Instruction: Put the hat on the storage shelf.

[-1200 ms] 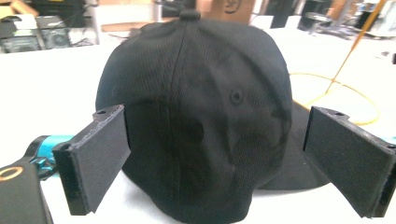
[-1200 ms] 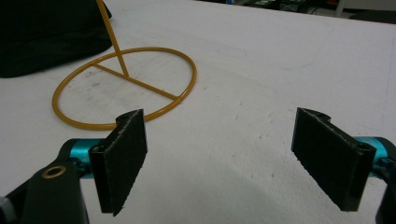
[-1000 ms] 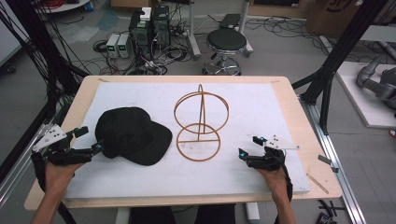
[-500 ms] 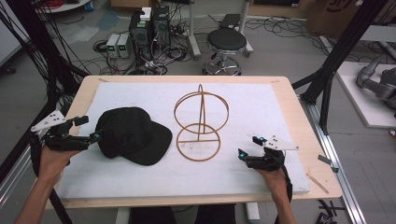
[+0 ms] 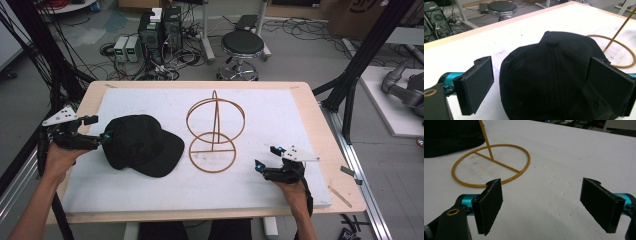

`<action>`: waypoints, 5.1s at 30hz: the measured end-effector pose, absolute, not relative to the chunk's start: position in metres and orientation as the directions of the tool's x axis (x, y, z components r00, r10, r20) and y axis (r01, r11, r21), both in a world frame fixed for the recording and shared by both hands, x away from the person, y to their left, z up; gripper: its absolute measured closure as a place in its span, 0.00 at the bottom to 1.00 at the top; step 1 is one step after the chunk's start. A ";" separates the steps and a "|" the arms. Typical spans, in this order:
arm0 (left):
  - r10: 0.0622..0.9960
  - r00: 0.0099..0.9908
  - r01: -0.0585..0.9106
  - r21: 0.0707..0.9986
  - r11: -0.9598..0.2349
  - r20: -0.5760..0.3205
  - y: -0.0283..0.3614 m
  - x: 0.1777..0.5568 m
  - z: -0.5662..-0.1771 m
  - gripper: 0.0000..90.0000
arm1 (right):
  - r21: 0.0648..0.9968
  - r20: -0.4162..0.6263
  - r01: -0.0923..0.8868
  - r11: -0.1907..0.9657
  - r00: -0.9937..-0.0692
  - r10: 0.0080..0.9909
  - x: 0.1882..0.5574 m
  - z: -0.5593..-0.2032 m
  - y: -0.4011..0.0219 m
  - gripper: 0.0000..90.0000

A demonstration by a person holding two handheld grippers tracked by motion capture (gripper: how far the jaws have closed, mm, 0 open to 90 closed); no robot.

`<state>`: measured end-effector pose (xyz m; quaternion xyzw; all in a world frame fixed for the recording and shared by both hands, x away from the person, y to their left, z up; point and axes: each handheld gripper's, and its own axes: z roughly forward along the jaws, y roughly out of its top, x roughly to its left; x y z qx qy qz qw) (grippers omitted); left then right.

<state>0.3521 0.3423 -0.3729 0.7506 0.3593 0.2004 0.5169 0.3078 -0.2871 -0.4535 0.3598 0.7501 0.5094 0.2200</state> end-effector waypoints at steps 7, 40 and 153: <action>0.718 0.695 0.330 0.909 -0.255 -0.051 0.339 0.363 -0.364 0.11 | 0.923 0.036 0.314 0.221 -0.645 0.763 0.308 -0.453 -0.287 0.21; 0.609 0.780 0.437 0.824 -0.359 -0.148 0.339 0.400 -0.369 0.25 | 0.928 0.035 0.307 0.209 -0.631 0.775 0.306 -0.454 -0.288 0.21; 0.632 0.775 0.177 0.963 -0.205 -0.008 0.255 0.335 -0.217 0.96 | 0.929 0.037 0.307 0.209 -0.636 0.771 0.307 -0.454 -0.287 0.21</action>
